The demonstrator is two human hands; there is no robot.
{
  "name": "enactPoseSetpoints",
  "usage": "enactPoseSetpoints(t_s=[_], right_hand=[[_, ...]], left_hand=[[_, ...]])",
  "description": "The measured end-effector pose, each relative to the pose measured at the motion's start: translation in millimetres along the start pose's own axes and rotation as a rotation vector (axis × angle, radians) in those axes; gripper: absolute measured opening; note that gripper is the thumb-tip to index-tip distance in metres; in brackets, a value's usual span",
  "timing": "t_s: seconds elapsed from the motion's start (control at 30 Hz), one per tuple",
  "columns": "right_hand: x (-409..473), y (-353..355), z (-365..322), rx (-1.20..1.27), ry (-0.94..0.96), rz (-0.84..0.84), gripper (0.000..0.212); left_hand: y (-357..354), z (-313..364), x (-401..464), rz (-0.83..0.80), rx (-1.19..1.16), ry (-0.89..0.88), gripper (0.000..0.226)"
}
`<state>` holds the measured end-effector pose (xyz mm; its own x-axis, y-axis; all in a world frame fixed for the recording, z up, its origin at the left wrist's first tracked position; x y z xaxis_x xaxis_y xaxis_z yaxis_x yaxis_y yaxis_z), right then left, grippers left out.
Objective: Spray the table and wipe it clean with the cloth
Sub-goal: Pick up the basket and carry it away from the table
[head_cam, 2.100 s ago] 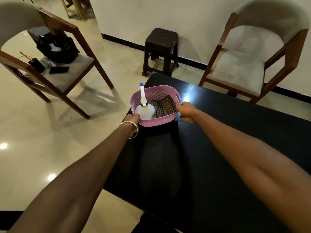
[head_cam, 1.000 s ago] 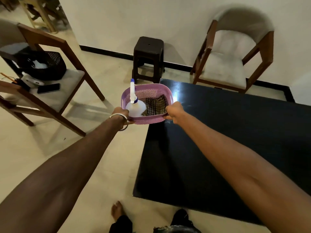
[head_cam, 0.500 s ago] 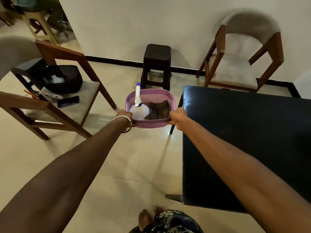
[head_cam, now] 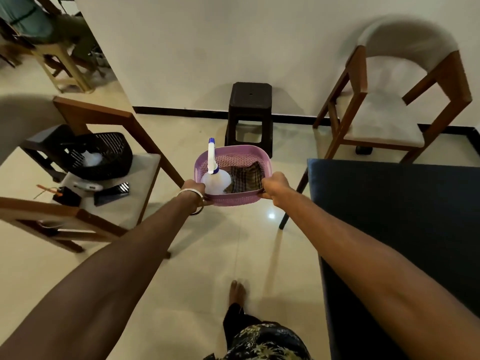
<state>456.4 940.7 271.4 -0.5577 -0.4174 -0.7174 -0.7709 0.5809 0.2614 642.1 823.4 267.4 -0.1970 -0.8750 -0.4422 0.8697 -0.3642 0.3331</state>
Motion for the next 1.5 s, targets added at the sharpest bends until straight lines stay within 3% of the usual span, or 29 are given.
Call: enactPoseSetpoints(t_s=[0.43,0.67,0.93,1.2,1.5], right_hand=[[137,-41,-155,0.022,-0.035,0.070,0.026],[222,-58,-244,0.038,-0.056,0.106,0.024],[305,-69,-338,0.142,-0.109,0.109,0.024],[406,-62,-419,0.195,-0.146,0.112,0.021],[567,-40,-508,0.211,-0.204,0.124,0.029]], left_hand=[[-14,109,193,-0.100,0.015,-0.014,0.027],[-36,168,316,-0.144,-0.023,-0.011,0.018],[-61,238,434,-0.176,-0.016,-0.004,0.024],[-109,295,549,-0.216,0.056,0.002,0.025],[-202,354,698,-0.216,-0.022,0.068,0.026]])
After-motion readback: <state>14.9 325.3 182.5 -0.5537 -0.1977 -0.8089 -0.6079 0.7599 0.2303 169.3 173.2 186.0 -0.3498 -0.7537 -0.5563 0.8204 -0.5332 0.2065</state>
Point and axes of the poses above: each hand's wrist, its own x-axis towards the middle knuckle, its own y-axis out of the back of the hand, z = x × y, the point moved 1 cm from there along x, towards the middle knuckle, and after that the axes turned 14 degrees about -y, right-handed, at the moved point
